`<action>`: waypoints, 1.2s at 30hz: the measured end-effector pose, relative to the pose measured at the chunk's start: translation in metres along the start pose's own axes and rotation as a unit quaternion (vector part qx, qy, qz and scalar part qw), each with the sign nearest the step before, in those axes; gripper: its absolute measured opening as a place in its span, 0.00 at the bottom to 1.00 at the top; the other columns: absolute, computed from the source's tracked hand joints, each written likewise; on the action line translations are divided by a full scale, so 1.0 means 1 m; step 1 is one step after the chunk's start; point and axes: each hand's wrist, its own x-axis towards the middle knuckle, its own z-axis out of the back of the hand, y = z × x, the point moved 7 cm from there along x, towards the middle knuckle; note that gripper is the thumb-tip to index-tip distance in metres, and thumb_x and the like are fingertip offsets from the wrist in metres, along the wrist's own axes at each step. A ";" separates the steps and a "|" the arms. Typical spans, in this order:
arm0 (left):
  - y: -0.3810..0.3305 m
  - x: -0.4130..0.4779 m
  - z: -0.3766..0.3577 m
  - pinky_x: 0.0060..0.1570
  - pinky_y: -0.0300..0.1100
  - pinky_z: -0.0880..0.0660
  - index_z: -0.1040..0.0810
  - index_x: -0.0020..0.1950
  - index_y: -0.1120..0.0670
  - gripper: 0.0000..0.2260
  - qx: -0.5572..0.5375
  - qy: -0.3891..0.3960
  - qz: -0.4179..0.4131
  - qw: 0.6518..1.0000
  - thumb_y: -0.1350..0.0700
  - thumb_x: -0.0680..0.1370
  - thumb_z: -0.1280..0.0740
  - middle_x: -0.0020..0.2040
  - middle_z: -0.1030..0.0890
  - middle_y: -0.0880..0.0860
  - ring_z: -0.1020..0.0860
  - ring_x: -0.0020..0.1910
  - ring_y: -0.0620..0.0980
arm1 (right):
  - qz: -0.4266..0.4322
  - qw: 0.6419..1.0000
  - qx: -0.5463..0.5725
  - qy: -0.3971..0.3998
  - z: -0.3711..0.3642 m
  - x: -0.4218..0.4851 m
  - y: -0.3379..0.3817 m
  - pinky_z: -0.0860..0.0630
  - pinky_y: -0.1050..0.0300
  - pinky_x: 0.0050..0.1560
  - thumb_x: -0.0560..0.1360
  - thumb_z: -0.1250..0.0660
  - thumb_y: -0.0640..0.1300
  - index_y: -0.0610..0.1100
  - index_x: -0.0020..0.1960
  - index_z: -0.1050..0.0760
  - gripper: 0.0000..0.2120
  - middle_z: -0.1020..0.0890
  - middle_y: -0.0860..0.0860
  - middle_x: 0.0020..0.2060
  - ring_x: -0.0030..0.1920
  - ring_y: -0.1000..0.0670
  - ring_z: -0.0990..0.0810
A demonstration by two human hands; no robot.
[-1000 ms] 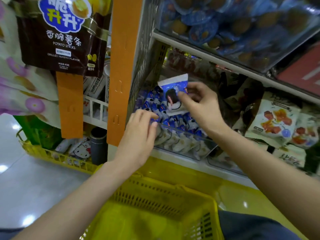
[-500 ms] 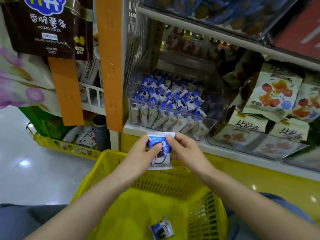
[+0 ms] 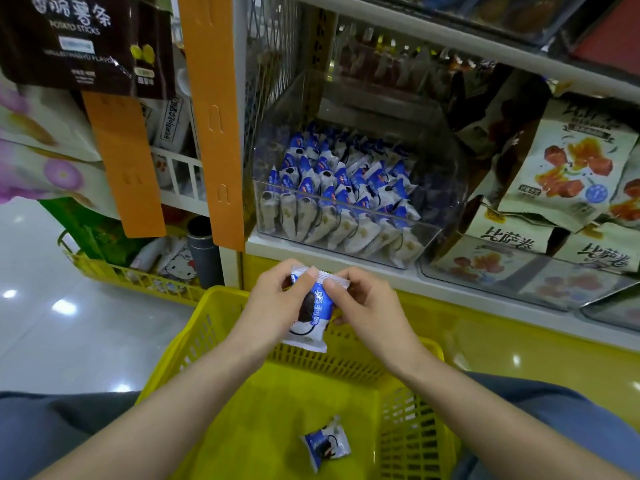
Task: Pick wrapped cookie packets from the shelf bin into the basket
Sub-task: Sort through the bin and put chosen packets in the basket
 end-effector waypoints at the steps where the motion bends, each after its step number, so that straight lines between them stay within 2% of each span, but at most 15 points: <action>1: 0.002 0.000 -0.001 0.38 0.42 0.29 0.24 0.42 0.61 0.10 -0.012 0.007 0.013 1.000 0.57 0.79 0.38 0.35 0.22 0.56 0.24 0.35 0.49 | 0.067 0.994 -0.088 -0.021 0.004 -0.003 0.008 0.25 0.59 0.38 0.77 0.37 0.43 0.47 0.40 0.26 0.07 0.22 0.53 0.34 0.36 0.55 0.24; 3: 0.006 -0.001 -0.003 0.32 0.34 0.27 0.22 0.42 0.57 0.09 -0.051 0.023 0.042 0.998 0.56 0.78 0.37 0.33 0.19 0.51 0.21 0.32 0.44 | 0.185 0.951 -0.243 -0.045 0.006 -0.009 0.024 0.28 0.58 0.39 0.78 0.38 0.46 0.46 0.42 0.25 0.07 0.23 0.54 0.36 0.37 0.54 0.26; 6: 0.007 -0.002 -0.007 0.30 0.32 0.27 0.21 0.44 0.54 0.08 -0.070 0.050 0.073 0.994 0.53 0.78 0.37 0.34 0.18 0.48 0.20 0.33 0.41 | 0.223 0.929 -0.289 -0.055 0.011 -0.009 0.027 0.27 0.55 0.38 0.78 0.40 0.48 0.44 0.45 0.24 0.09 0.22 0.52 0.38 0.38 0.51 0.24; 8: 0.009 -0.002 -0.009 0.38 0.37 0.25 0.21 0.49 0.53 0.07 -0.053 0.072 0.086 0.992 0.51 0.77 0.35 0.41 0.16 0.50 0.19 0.39 0.44 | 0.162 0.963 -0.199 -0.082 0.021 -0.002 0.020 0.25 0.58 0.36 0.78 0.39 0.45 0.44 0.43 0.24 0.08 0.23 0.53 0.34 0.35 0.54 0.23; 10: 0.010 -0.002 -0.010 0.44 0.41 0.22 0.22 0.53 0.54 0.08 -0.050 0.081 0.094 0.991 0.55 0.75 0.32 0.47 0.16 0.52 0.19 0.44 0.47 | 0.044 0.993 -0.040 -0.101 0.031 0.008 0.005 0.23 0.61 0.31 0.78 0.40 0.41 0.43 0.42 0.26 0.08 0.23 0.53 0.30 0.30 0.57 0.22; 12: 0.009 -0.002 -0.008 0.43 0.40 0.20 0.23 0.53 0.56 0.09 -0.069 0.061 0.083 0.992 0.60 0.74 0.31 0.49 0.17 0.54 0.19 0.45 0.48 | -0.047 0.989 0.098 -0.101 0.032 0.013 -0.007 0.22 0.64 0.30 0.79 0.42 0.39 0.43 0.41 0.28 0.09 0.21 0.50 0.32 0.28 0.59 0.21; 14: 0.005 0.000 0.000 0.44 0.39 0.21 0.22 0.52 0.56 0.06 -0.077 0.017 0.059 0.995 0.61 0.75 0.33 0.48 0.17 0.55 0.19 0.44 0.47 | -0.092 0.979 0.171 -0.069 0.026 0.012 -0.012 0.21 0.64 0.30 0.80 0.44 0.38 0.43 0.43 0.30 0.09 0.21 0.48 0.36 0.28 0.58 0.20; 18: -0.003 0.007 0.016 0.40 0.34 0.21 0.21 0.48 0.55 0.06 -0.062 -0.038 0.008 0.997 0.59 0.78 0.38 0.43 0.17 0.51 0.20 0.37 0.40 | -0.115 0.983 0.144 0.008 0.007 0.004 -0.015 0.22 0.61 0.31 0.81 0.46 0.41 0.44 0.50 0.32 0.04 0.20 0.51 0.38 0.31 0.56 0.19; 20: -0.007 0.008 0.018 0.39 0.34 0.21 0.21 0.47 0.57 0.08 -0.037 -0.050 -0.012 0.998 0.60 0.79 0.40 0.41 0.18 0.51 0.21 0.36 0.41 | -0.115 0.985 0.127 0.017 0.003 0.002 -0.017 0.21 0.60 0.31 0.81 0.46 0.43 0.43 0.54 0.31 0.07 0.19 0.47 0.40 0.34 0.52 0.19; 22: -0.008 0.009 0.019 0.40 0.36 0.21 0.20 0.46 0.56 0.09 -0.034 -0.060 -0.018 0.997 0.59 0.80 0.41 0.42 0.17 0.52 0.20 0.38 0.43 | -0.113 0.986 0.121 0.020 0.002 0.004 -0.017 0.21 0.61 0.31 0.81 0.46 0.43 0.41 0.54 0.30 0.08 0.19 0.43 0.43 0.36 0.50 0.20; 26: -0.010 0.010 0.021 0.37 0.36 0.21 0.21 0.42 0.54 0.12 -0.059 -0.067 -0.020 0.996 0.58 0.80 0.42 0.38 0.17 0.49 0.19 0.38 0.43 | -0.124 0.979 0.145 0.072 -0.008 0.003 -0.015 0.22 0.63 0.32 0.81 0.46 0.41 0.46 0.47 0.30 0.07 0.20 0.48 0.41 0.31 0.57 0.21; 29: -0.018 0.011 0.025 0.38 0.41 0.21 0.21 0.42 0.57 0.11 0.020 -0.072 -0.059 0.995 0.58 0.80 0.41 0.38 0.18 0.54 0.20 0.40 0.49 | -0.080 0.992 0.082 0.043 -0.004 0.004 -0.015 0.21 0.59 0.45 0.79 0.42 0.43 0.49 0.51 0.31 0.02 0.21 0.50 0.49 0.44 0.57 0.21; 31: -0.026 0.010 0.026 0.40 0.47 0.25 0.23 0.40 0.60 0.11 0.126 -0.057 -0.116 0.984 0.59 0.79 0.40 0.35 0.22 0.58 0.24 0.37 0.52 | -0.005 1.000 -0.001 0.009 0.001 0.004 -0.009 0.25 0.62 0.55 0.77 0.38 0.48 0.52 0.58 0.33 0.11 0.23 0.57 0.54 0.53 0.60 0.24; 33: -0.033 0.004 0.018 0.35 0.35 0.31 0.25 0.36 0.57 0.10 0.225 -0.037 -0.165 0.960 0.59 0.78 0.38 0.30 0.26 0.52 0.29 0.32 0.43 | 0.040 0.999 -0.007 -0.007 0.002 0.002 -0.001 0.27 0.66 0.54 0.76 0.36 0.50 0.54 0.58 0.32 0.12 0.23 0.59 0.51 0.52 0.61 0.24; 36: -0.035 -0.005 0.006 0.33 0.28 0.33 0.26 0.37 0.51 0.09 0.270 -0.015 -0.194 0.943 0.59 0.77 0.36 0.27 0.27 0.43 0.27 0.32 0.34 | 0.037 0.999 0.031 -0.013 0.003 0.004 0.002 0.24 0.58 0.47 0.75 0.33 0.43 0.51 0.47 0.24 0.03 0.18 0.54 0.41 0.42 0.57 0.20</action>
